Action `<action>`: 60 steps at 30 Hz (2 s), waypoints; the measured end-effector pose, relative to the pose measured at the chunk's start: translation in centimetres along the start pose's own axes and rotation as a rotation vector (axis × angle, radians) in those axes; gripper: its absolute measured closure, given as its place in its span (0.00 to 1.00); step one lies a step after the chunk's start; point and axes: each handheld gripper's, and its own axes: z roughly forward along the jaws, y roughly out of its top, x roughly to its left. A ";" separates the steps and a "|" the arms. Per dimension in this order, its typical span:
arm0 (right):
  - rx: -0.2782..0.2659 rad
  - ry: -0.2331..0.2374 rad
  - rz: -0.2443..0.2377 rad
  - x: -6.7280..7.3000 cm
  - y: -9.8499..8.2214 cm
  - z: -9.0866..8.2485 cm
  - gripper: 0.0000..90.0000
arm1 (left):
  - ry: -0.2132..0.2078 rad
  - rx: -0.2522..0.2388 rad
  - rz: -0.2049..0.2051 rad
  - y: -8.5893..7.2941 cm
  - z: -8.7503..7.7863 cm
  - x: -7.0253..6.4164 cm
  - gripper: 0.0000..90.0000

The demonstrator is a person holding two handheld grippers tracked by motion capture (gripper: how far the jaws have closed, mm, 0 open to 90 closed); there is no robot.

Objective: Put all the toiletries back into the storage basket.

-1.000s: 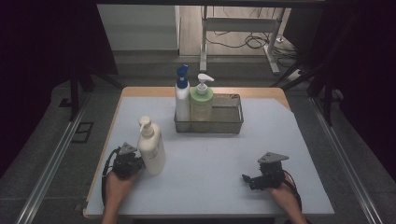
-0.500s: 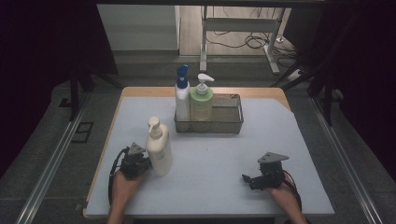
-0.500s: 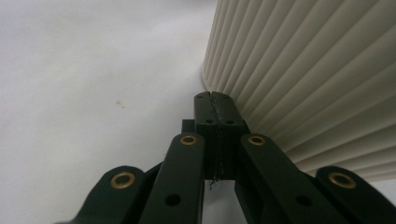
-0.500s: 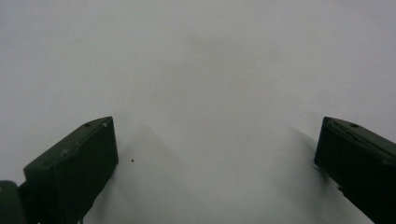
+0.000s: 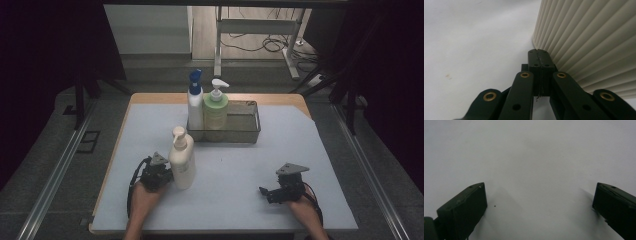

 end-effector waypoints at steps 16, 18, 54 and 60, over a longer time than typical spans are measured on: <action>0.000 -0.001 0.000 0.0 0.0 0.0 0.00 | -0.029 0.035 0.061 -0.5 -0.5 -2.6 0.99; 0.001 -0.002 -0.001 0.0 0.0 0.0 0.00 | -0.035 0.040 0.071 -0.5 -0.4 -3.0 0.99; 0.011 -0.005 -0.001 0.1 0.2 0.0 0.00 | -0.124 0.054 0.154 0.4 1.1 -7.0 0.94; 0.010 0.000 -0.017 0.2 0.3 -0.1 0.00 | -0.101 0.035 0.148 -0.1 0.2 -6.6 0.83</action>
